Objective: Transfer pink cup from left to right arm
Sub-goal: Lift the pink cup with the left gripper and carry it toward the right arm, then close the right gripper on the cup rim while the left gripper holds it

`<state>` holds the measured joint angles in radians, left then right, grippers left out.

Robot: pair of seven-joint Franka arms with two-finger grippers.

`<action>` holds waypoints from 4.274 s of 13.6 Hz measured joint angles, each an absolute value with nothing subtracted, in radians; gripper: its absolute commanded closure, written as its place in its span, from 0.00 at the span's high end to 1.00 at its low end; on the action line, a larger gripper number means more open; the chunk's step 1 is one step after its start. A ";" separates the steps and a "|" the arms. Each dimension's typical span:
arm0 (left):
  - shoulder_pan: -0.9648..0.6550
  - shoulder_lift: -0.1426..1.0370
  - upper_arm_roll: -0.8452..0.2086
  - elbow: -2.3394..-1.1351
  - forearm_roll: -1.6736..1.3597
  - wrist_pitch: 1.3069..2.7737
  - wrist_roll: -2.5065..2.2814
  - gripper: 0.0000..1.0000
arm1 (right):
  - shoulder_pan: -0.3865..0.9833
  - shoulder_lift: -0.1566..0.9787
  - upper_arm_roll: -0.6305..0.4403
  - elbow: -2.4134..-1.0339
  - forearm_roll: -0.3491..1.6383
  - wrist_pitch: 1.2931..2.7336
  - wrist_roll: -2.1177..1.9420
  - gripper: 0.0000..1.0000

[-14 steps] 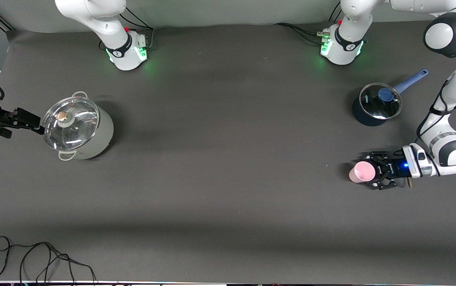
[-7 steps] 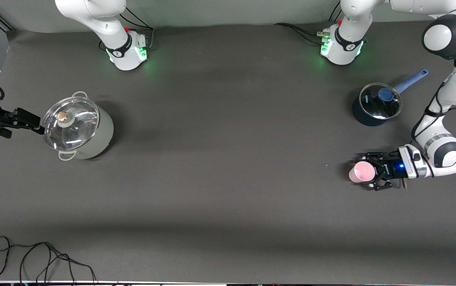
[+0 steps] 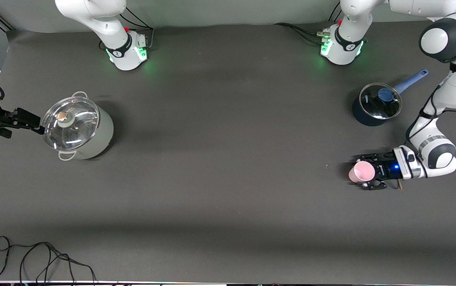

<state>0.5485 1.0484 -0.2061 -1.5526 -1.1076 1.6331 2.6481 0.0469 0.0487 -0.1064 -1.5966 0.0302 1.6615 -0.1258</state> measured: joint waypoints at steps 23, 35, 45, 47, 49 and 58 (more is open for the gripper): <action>0.267 1.048 -0.779 -1.411 -1.385 2.467 2.485 0.00 | 0.047 0.041 -0.097 -1.544 0.033 1.591 0.721 1.00; -0.280 1.032 -0.863 -1.007 -1.388 3.198 2.087 0.00 | 0.047 0.041 -0.097 -1.536 0.042 1.591 0.829 1.00; -0.469 1.011 -0.854 -0.892 -1.388 3.327 2.057 0.00 | 0.127 0.065 -0.092 -1.499 0.044 1.591 0.872 1.00; -0.485 1.011 -0.853 -0.891 -1.388 3.355 2.056 0.00 | 0.150 0.089 -0.091 -1.470 0.044 1.591 0.903 1.00; -0.498 1.011 -0.852 -0.890 -1.388 3.372 2.054 0.00 | 0.186 0.122 -0.090 -1.429 0.045 1.591 0.960 1.00; -0.503 1.011 -0.836 -0.882 -1.386 3.375 2.044 0.00 | 0.397 0.370 -0.062 -1.053 0.124 1.509 1.261 1.00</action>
